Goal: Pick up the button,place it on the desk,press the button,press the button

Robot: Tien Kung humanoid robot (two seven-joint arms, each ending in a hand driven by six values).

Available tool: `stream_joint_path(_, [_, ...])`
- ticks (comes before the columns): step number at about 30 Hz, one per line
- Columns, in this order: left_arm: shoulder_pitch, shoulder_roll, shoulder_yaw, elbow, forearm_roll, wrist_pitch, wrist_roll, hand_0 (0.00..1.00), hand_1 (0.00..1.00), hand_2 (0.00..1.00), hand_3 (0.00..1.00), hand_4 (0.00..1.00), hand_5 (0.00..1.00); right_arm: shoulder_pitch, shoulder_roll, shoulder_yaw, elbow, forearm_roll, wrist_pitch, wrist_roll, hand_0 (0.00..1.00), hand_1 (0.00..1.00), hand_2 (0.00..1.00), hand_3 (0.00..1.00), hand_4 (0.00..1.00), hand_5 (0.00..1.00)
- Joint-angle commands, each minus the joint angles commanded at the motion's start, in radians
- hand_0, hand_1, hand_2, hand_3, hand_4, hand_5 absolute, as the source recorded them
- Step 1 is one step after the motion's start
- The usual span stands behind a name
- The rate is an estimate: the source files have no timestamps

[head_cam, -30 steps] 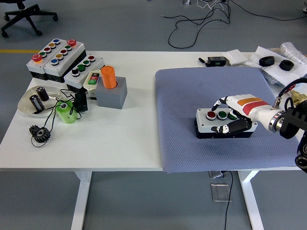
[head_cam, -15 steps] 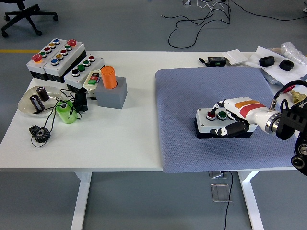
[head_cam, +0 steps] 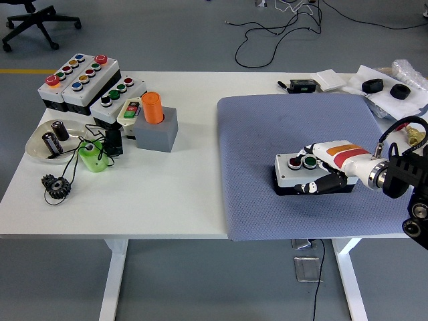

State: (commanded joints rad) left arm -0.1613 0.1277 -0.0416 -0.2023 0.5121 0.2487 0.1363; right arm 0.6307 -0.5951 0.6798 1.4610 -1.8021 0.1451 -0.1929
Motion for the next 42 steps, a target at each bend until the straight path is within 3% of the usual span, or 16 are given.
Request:
stream_joint_path(10, [0.002, -0.001, 0.004, 0.0, -0.001, 0.0, 0.0, 0.602, 0.511, 0.466, 0.469, 0.286, 0.981, -0.025, -0.018, 0.092, 0.058, 0.026, -0.017, 0.009, 0.093, 0.002, 0.002, 0.717, 0.848, 0.554])
stream_joint_path(16, [0.006, -0.002, 0.009, 0.0, -0.003, -0.001, -0.001, 0.603, 0.509, 0.466, 0.47, 0.286, 0.981, -0.061, -0.028, 0.175, 0.061, 0.118, -0.096, 0.034, 0.115, 0.002, 0.01, 0.728, 0.849, 0.556])
stream_joint_path(17, [0.006, -0.002, 0.009, 0.0, -0.003, -0.001, -0.001, 0.603, 0.51, 0.467, 0.47, 0.286, 0.983, -0.066, -0.028, 0.185, 0.058, 0.148, -0.103, 0.035, 0.327, 0.223, 0.3, 0.877, 0.846, 0.568])
stream_joint_path(22, [0.011, -0.004, 0.015, 0.0, -0.005, -0.001, 0.0, 0.603, 0.51, 0.467, 0.47, 0.286, 0.983, -0.1, -0.024, 0.245, 0.043, 0.292, -0.167, 0.045, 0.327, 0.223, 0.3, 0.877, 0.846, 0.568])
stream_joint_path(23, [0.012, -0.004, 0.018, 0.0, -0.007, -0.001, 0.0, 0.603, 0.513, 0.469, 0.47, 0.286, 0.983, -0.11, -0.024, 0.26, 0.041, 0.329, -0.191, 0.052, 0.608, 0.626, 0.708, 0.975, 0.843, 0.572])
stream_joint_path(28, [0.017, -0.006, 0.027, -0.001, -0.01, -0.001, 0.0, 0.603, 0.513, 0.469, 0.47, 0.286, 0.983, -0.134, -0.023, 0.288, 0.034, 0.521, -0.262, 0.101, 0.608, 0.626, 0.708, 0.975, 0.843, 0.572])
stream_joint_path(29, [0.018, -0.006, 0.029, -0.001, -0.01, -0.002, 0.0, 0.604, 0.516, 0.472, 0.47, 0.286, 0.982, -0.14, -0.021, 0.291, 0.031, 0.56, -0.277, 0.113, 0.797, 0.79, 0.896, 0.973, 0.838, 0.565])
stream_joint_path(42, [0.013, -0.004, 0.011, -0.001, 0.0, -0.003, -0.002, 0.604, 0.516, 0.473, 0.47, 0.285, 0.982, -0.163, -0.012, 0.338, 0.011, 1.106, -0.316, 0.128, 0.831, 0.824, 0.912, 0.944, 0.815, 0.585])
